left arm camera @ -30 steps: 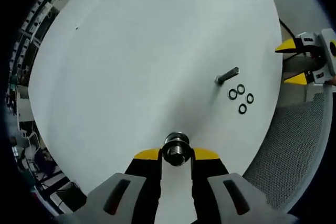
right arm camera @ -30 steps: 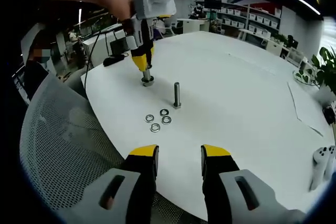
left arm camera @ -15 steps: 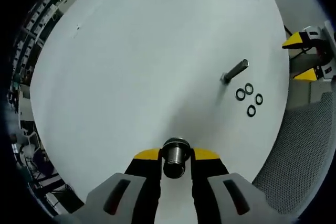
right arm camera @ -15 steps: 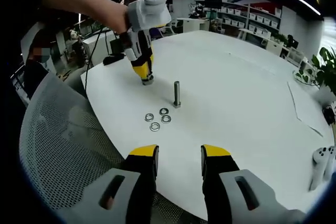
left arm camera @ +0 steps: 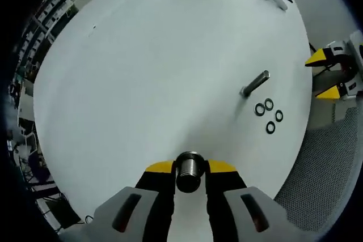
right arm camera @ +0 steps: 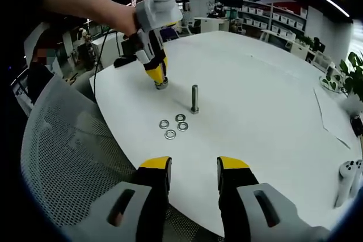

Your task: Place the washer onto the threaded stud by aligning its center hole with the stud, sliding it down to the base, and recovering from edge contact or off-axis alignment until the washer reaches the visible bottom stop.

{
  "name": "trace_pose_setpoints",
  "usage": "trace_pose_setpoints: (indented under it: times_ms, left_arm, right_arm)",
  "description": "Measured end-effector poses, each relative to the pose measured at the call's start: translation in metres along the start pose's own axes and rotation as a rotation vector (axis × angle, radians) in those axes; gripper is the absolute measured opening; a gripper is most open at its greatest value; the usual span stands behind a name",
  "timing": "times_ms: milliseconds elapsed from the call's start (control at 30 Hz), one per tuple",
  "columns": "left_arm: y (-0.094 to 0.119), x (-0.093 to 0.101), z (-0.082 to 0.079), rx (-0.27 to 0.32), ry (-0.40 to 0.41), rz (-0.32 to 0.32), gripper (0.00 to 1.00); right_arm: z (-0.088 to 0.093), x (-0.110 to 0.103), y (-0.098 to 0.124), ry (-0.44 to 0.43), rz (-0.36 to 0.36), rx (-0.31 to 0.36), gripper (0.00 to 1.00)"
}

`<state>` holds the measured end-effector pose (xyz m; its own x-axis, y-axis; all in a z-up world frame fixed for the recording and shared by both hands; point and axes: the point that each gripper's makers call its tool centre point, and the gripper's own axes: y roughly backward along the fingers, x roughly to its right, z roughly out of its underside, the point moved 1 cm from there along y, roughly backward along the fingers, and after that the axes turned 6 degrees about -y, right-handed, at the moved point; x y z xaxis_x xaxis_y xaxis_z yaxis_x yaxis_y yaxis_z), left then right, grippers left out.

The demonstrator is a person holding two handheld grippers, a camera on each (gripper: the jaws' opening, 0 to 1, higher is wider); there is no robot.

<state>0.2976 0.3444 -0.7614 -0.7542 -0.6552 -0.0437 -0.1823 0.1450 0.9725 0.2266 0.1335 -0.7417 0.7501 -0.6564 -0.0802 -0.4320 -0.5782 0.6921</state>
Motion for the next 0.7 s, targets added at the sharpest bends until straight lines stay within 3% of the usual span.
trace_pose_setpoints:
  times_ms: [333,600,700]
  left_arm:
    - [0.019,0.009,0.007,0.087,0.058,-0.057,0.25]
    - [0.046,0.012,0.008,0.241,0.157,-0.127,0.26]
    - [0.053,0.019,0.014,0.26,0.192,-0.121,0.27]
  right_arm:
    - [0.001,-0.004,-0.001,0.011,-0.023,-0.005,0.35]
    - [0.003,-0.008,-0.002,0.017,-0.04,-0.017,0.35]
    - [0.005,-0.009,-0.002,0.018,-0.048,-0.028,0.35]
